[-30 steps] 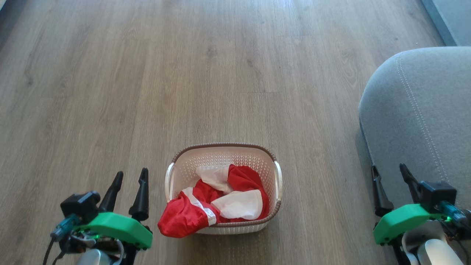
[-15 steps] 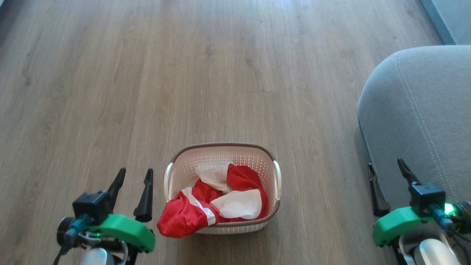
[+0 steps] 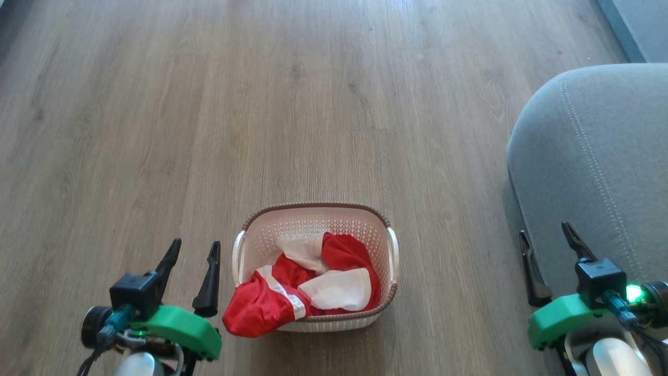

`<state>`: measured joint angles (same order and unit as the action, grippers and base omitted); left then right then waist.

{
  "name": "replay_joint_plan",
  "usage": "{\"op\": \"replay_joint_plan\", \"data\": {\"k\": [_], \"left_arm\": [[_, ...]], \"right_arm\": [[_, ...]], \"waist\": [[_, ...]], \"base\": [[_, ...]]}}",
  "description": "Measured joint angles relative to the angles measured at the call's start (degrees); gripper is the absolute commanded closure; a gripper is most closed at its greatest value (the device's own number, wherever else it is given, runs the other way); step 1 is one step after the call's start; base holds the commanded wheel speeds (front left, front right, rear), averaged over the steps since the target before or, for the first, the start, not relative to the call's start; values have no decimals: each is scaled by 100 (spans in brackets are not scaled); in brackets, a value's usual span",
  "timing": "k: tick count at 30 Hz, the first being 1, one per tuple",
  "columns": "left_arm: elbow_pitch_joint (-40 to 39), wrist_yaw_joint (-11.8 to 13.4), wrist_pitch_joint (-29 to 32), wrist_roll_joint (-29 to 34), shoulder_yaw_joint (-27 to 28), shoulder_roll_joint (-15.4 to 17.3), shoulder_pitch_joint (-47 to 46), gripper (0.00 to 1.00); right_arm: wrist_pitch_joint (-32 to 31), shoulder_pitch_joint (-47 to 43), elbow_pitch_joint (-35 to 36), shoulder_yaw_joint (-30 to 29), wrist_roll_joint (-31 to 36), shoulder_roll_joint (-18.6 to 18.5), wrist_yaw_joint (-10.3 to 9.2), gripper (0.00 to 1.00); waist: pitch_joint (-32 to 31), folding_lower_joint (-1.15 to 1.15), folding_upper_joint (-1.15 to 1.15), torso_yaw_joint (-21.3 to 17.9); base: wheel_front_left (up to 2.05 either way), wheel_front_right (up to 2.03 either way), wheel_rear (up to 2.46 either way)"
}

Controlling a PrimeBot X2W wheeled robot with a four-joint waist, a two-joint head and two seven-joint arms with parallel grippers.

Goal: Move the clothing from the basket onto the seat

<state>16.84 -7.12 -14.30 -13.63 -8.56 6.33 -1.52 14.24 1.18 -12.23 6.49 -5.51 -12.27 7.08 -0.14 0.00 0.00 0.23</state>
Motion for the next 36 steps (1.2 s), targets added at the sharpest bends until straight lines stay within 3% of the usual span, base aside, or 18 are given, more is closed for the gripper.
{"op": "replay_joint_plan", "data": {"k": [10, 21, 36], "left_arm": [[-2, 0, -1, 0, -4, 23, -18, 0], [64, 0, -16, 53, -37, 55, -587, 0], [2517, 5, 275, -118, -347, 73, -1989, 0]], "right_arm": [[0, 10, 51, -5, 0, 0, 1, 0], [1, 493, 257, -110, 0, 27, 1, 0], [5, 1228, 360, -107, 43, 226, 1, 0]], "waist": [[147, 0, 0, -14], [957, 0, 0, -94], [2345, 0, 0, -559]], "base": [[0, 0, 0], [0, 0, 0], [0, 0, 0]]}}
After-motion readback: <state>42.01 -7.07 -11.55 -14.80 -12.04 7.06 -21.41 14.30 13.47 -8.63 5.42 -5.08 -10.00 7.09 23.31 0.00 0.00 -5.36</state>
